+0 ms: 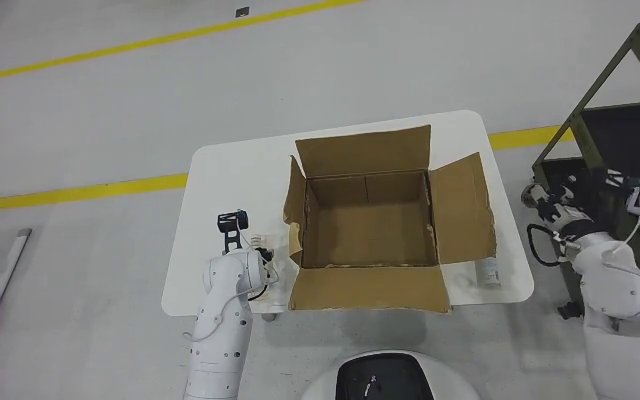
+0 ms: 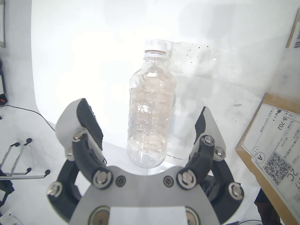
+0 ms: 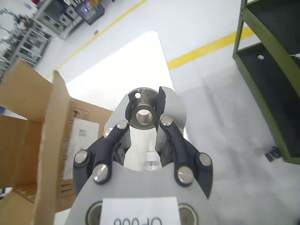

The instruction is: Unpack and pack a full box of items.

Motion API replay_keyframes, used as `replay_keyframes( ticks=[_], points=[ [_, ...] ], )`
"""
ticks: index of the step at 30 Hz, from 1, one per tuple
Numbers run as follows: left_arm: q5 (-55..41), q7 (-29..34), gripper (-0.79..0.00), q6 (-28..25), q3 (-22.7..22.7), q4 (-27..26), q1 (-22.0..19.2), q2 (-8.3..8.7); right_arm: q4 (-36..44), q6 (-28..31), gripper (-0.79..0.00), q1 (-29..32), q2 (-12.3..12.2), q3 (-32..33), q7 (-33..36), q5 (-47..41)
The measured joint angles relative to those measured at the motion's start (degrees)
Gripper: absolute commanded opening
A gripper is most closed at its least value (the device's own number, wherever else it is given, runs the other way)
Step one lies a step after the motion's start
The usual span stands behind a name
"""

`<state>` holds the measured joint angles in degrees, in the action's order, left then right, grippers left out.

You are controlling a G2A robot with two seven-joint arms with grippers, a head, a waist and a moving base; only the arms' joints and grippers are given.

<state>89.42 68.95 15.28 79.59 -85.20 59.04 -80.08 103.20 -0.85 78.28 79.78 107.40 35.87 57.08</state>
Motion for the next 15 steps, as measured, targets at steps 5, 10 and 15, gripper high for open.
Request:
replay_keyframes(
  ticks=[5, 10, 15],
  points=[
    [0.0, 0.0, 0.000, 0.0, 0.0, 0.0, 0.0, 0.00, -2.0, 1.8, -0.785, -1.7, -0.8, -2.4, 4.0, 8.5],
    [0.0, 0.0, 0.000, 0.0, 0.0, 0.0, 0.0, 0.00, -4.8, 5.8, -0.785, -3.1, -1.6, -4.5, 8.3, 13.5],
    [0.0, 0.0, 0.000, 0.0, 0.0, 0.0, 0.0, 0.00, -5.6, 8.0, -0.785, -2.6, -2.1, -5.8, 10.7, 16.0]
  ],
)
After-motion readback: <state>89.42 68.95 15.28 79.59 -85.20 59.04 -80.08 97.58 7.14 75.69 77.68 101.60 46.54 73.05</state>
